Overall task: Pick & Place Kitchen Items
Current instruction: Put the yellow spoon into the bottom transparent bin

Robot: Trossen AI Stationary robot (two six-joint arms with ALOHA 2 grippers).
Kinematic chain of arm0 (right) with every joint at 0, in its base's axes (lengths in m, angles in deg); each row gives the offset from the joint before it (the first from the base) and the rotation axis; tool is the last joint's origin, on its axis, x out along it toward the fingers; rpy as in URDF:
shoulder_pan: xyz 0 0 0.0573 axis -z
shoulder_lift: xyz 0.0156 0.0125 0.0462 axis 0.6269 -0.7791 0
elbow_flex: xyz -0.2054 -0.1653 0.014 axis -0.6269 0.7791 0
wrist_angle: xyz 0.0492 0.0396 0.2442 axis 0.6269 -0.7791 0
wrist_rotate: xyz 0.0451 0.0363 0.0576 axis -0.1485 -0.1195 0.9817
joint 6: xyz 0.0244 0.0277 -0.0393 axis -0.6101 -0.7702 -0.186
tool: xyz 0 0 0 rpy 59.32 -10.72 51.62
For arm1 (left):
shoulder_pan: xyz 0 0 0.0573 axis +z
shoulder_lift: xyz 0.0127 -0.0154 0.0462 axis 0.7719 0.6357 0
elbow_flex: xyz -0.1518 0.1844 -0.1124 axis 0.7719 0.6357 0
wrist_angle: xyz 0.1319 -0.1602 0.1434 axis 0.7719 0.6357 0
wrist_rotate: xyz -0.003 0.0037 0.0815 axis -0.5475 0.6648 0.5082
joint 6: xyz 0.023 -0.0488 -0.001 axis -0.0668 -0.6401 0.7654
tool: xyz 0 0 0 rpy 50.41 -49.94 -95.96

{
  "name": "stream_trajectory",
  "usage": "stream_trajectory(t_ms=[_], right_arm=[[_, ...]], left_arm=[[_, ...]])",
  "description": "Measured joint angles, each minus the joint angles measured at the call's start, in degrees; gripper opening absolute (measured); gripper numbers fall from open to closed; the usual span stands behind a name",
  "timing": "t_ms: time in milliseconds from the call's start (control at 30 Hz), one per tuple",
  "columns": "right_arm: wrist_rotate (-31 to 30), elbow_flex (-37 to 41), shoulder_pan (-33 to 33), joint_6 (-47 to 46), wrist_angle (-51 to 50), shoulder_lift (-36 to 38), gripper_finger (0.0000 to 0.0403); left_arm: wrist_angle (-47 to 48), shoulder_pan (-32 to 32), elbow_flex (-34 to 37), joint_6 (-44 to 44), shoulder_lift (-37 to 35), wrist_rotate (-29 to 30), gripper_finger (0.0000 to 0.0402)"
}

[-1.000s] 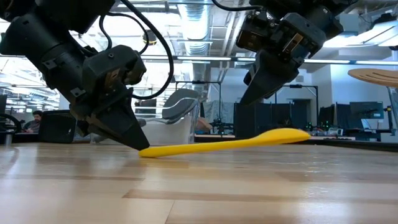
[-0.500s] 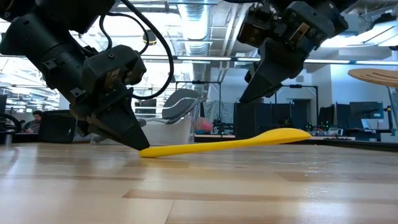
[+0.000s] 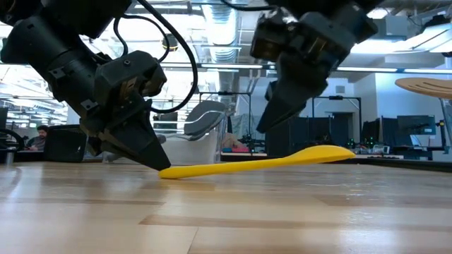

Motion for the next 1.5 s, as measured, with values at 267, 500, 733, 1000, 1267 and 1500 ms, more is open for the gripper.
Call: stream_trajectory(t_ms=[267,500,733,1000,1267,1500], right_arm=[[-0.2,-7.7,-1.2,0.2,-8.6,-8.4,0.0154],[0.6,-12.1,-1.8,0.2,-14.3,-12.7,0.018],[1.3,-13.6,-1.5,1.1,-16.2,-12.0,0.0193],[1.6,-17.8,-0.1,2.3,-21.7,-12.0,0.0181],[7.5,-19.5,-1.4,-3.4,-23.4,-12.0,0.0179],[3.3,-19.7,-3.0,-3.8,-22.0,-13.6,0.0193]], left_arm=[[0.0,0.0,0.0,0.0,0.0,0.1,0.0001],[-0.3,0.0,0.2,0.0,0.0,0.3,0.0001],[-0.5,0.0,0.4,0.0,0.0,0.3,0.0001],[-0.5,0.0,0.4,0.0,0.0,0.3,0.0001],[-0.5,0.0,0.4,0.0,0.0,0.3,0.0001],[-0.5,0.0,0.4,0.0,0.0,0.3,0.0001]])
